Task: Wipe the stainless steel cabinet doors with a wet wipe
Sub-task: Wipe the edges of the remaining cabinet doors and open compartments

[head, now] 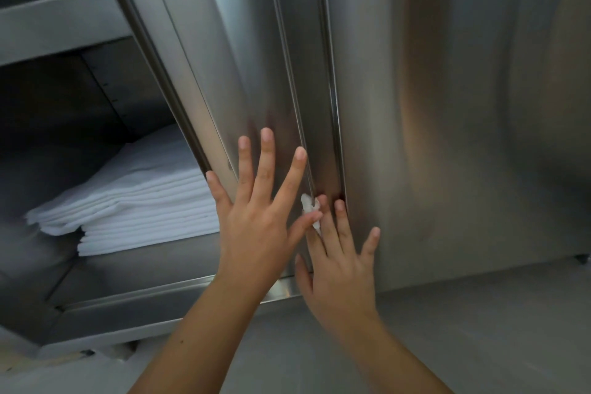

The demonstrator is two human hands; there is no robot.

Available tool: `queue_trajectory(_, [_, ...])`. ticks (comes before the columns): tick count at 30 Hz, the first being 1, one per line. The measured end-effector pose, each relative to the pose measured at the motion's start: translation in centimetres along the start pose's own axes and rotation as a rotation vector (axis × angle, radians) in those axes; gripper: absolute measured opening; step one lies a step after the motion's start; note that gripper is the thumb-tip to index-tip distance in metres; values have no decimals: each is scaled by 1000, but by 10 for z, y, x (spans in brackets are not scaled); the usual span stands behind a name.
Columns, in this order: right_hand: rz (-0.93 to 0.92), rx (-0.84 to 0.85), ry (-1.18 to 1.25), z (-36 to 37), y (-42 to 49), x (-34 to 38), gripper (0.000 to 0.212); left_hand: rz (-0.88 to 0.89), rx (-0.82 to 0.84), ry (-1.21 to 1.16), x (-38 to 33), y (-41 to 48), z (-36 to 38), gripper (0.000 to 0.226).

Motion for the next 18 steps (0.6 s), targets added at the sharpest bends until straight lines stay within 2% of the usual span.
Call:
queue_trajectory(5, [-21,-40,15,-3,1,0,61,-1,-21,25,0,2,-1,72])
queue_trajectory(18, [-108,5,-30,4,-28,9,71,-43,5,10,-3,2,0,69])
Point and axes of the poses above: each hand's wrist, its own y-axis towards the middle knuckle, its own z-axis out of the palm, x = y × z, the point moved 2 cm from there along y, towards the middle knuckle, and after that the axes turned 9 degrees about -z, right-handed, at the moved point
